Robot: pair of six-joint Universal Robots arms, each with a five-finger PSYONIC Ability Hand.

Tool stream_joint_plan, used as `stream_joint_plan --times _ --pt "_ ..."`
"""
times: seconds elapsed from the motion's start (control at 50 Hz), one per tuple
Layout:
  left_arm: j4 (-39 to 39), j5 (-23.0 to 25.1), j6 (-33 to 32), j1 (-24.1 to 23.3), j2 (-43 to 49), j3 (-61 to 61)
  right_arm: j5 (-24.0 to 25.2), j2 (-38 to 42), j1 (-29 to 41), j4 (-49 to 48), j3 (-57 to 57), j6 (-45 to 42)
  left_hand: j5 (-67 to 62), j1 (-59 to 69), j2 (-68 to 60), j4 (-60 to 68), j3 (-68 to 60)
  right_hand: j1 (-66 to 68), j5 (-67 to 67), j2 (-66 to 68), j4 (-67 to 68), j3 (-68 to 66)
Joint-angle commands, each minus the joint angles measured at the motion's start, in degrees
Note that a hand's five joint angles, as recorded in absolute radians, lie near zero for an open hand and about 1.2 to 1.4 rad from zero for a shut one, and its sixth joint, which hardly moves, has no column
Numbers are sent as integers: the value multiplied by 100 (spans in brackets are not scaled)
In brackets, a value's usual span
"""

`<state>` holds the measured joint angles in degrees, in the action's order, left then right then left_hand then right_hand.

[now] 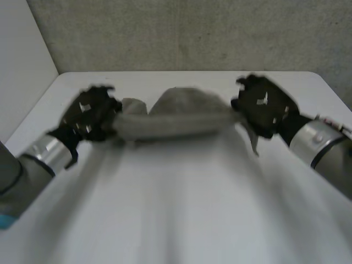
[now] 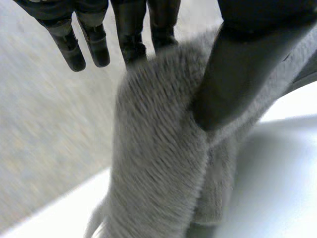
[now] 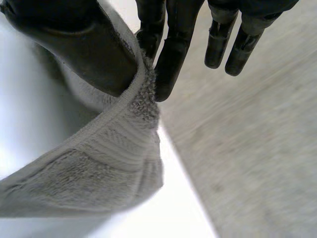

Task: Fold the towel.

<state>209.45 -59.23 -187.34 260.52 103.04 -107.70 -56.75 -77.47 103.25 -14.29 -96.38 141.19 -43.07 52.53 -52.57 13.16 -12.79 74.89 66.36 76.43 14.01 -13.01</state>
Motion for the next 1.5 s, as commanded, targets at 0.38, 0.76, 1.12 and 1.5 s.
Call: stream_joint_plan --times 0.38,0.76,1.12,1.5 --pt "-1240 69 -1155 34 -468 -208 -135 4 19 577 -654 -698 3476 -3422 3426 -316 279 511 364 357 -401 301" --pt "-2609 1045 -2717 156 453 644 -135 -14 -42 568 -786 -698 2654 -2599 2604 -316 279 511 364 357 -401 301" --pt "-3315 1010 -4926 227 1544 821 -161 4 -51 568 -839 -707 63 -9 13 -316 279 511 364 357 -401 301" --pt "-3227 983 -3565 324 306 672 -223 -136 -315 865 -769 -689 -2693 2747 -2743 -316 279 511 364 357 -401 301"
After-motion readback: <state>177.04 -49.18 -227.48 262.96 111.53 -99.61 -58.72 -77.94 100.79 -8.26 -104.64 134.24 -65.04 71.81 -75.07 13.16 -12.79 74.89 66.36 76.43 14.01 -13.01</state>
